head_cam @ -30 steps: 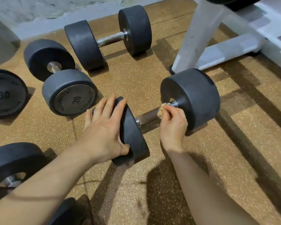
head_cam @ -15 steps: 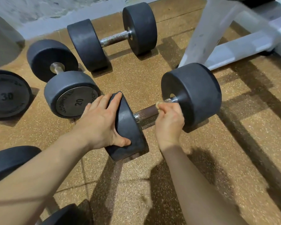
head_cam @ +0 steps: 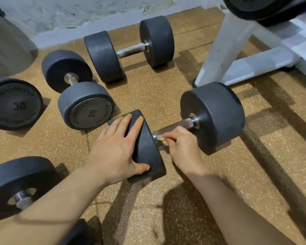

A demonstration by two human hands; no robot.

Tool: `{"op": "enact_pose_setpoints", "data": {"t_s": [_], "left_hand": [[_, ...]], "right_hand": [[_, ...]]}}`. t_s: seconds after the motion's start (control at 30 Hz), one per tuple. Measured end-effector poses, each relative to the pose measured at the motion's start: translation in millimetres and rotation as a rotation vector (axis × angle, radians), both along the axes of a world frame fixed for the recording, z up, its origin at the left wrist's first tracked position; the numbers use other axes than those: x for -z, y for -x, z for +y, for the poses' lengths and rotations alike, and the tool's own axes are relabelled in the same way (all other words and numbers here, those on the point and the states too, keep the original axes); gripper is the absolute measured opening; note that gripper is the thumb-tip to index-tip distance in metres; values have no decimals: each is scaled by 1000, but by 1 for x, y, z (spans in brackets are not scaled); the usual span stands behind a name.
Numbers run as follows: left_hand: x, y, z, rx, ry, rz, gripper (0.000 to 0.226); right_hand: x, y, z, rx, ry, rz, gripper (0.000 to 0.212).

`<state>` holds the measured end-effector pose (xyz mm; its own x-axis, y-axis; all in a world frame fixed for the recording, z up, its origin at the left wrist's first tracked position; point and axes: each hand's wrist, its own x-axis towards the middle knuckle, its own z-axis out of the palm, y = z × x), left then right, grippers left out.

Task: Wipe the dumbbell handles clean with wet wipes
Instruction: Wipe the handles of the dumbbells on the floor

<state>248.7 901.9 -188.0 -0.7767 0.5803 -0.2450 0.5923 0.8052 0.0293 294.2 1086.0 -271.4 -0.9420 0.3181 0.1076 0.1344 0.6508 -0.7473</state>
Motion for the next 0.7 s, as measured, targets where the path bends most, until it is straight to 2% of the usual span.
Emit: {"op": "enact_pose_setpoints", "data": {"t_s": [0.03, 0.1, 0.23, 0.33, 0.4, 0.47, 0.53, 0.6, 0.7], "left_hand": [[-1, -5, -1, -3, -24, 15, 117], [-5, -17, -2, 4, -46, 41, 103], [-15, -34, -7, -1, -78, 101, 83], [-18, -42, -9, -12, -119, 79, 69], [-18, -48, -9, 0, -181, 70, 61], [-22, -51, -9, 0, -253, 108, 46], [-25, -50, -7, 9, -288, 124, 36], [-23, -46, -1, 16, -267, 60, 47], [-14, -42, 1, -19, -84, -141, 77]], "right_hand": [[-2, 5, 10, 56, 16, 61, 15], [-7, 12, 13, 25, -44, 114, 17], [-5, -7, -9, -267, -195, 6, 20], [-18, -19, 1, -218, -29, -73, 16], [-22, -12, 6, -126, 25, 34, 16], [-21, -6, 3, -222, -94, -23, 21], [-16, -12, -2, -413, -320, -139, 24], [-14, -20, 2, -527, -505, -153, 28], [-22, -24, 16, -510, -694, -172, 28]]}}
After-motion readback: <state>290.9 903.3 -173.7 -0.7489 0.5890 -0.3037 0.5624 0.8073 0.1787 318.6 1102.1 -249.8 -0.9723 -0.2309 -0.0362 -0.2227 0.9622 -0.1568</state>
